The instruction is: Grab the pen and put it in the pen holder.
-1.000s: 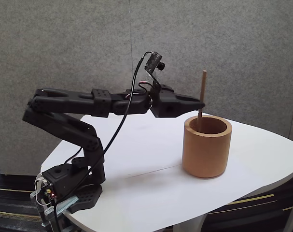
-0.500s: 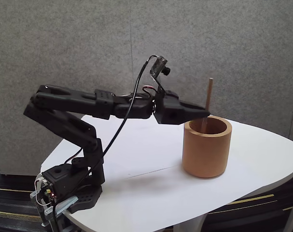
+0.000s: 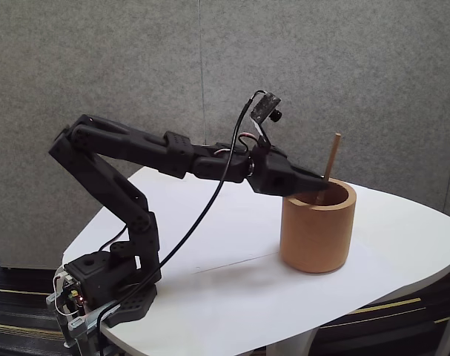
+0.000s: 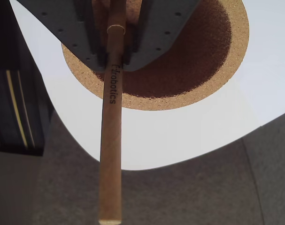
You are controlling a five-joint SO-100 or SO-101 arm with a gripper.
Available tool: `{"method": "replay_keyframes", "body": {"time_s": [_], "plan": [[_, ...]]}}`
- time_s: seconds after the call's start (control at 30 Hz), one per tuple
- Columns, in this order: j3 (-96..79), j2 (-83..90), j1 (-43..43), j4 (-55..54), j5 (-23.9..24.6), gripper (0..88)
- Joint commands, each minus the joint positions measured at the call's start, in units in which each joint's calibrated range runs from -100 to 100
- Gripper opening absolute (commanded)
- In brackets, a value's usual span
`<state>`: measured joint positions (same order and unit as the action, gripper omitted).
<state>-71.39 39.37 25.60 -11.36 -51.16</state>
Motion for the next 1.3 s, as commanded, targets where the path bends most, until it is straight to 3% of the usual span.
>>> {"method": "replay_keyframes", "body": {"time_s": [0.0,0.73,1.03,1.27], "plan": [[3.25,-0.86,-1.8,-0.85,0.17,0.4],[3.88,-3.22,-2.9,-0.51,0.17,1.0],[3.79,-3.22,-2.9,-0.68,0.23,20.6],[4.06,-2.81,-2.9,-0.76,0.23,21.8]]}}
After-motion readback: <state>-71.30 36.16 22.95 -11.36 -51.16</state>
